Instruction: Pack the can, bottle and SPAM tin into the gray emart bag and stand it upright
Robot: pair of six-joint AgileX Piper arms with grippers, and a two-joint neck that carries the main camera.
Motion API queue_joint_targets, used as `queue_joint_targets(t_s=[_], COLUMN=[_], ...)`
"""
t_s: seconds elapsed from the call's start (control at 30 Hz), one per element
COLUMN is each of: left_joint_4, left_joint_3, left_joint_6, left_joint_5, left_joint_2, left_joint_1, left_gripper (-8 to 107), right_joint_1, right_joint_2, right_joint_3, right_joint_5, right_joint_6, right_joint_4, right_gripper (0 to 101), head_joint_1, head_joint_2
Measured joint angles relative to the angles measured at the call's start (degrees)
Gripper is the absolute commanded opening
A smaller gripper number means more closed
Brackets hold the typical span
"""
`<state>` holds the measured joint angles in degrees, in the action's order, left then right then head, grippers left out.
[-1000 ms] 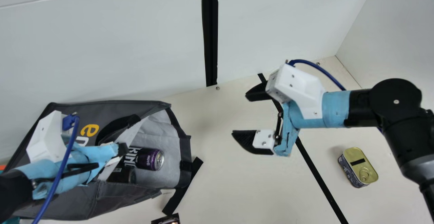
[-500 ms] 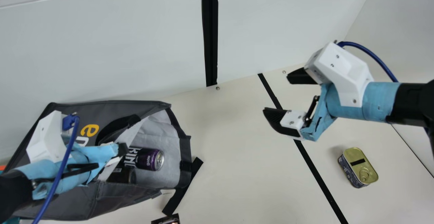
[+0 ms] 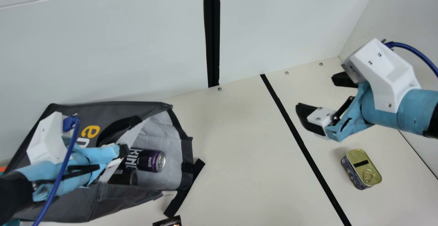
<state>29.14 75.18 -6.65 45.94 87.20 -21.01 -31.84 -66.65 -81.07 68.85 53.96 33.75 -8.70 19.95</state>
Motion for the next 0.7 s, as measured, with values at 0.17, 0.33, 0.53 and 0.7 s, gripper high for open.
queue_joint_targets(t_s=[0.17, 0.33, 0.53, 0.7], left_joint_4=[0.0, 0.0, 0.0, 0.0], left_joint_3=[0.0, 0.0, 0.0, 0.0], left_joint_6=[0.0, 0.0, 0.0, 0.0], left_joint_5=[0.0, 0.0, 0.0, 0.0], left_joint_2=[0.0, 0.0, 0.0, 0.0], left_joint_1=[0.0, 0.0, 0.0, 0.0], left_gripper=[-8, -8, -8, -8], right_joint_1=[0.6, 2.8, 7.2, 11.6], right_joint_2=[1.7, 3.4, 5.7, 7.0], right_joint_3=[-0.8, -1.4, -1.4, -1.2], right_joint_5=[-0.4, -0.4, 0.1, 1.1], right_joint_6=[-6.5, -13.9, -23.3, -30.7], right_joint_4=[-5.7, -11.5, -20.0, -27.2], right_gripper=[95, 95, 95, 95], head_joint_1=[0.0, 0.0, 0.0, 0.0], head_joint_2=[-0.1, -0.1, -0.1, -0.1])
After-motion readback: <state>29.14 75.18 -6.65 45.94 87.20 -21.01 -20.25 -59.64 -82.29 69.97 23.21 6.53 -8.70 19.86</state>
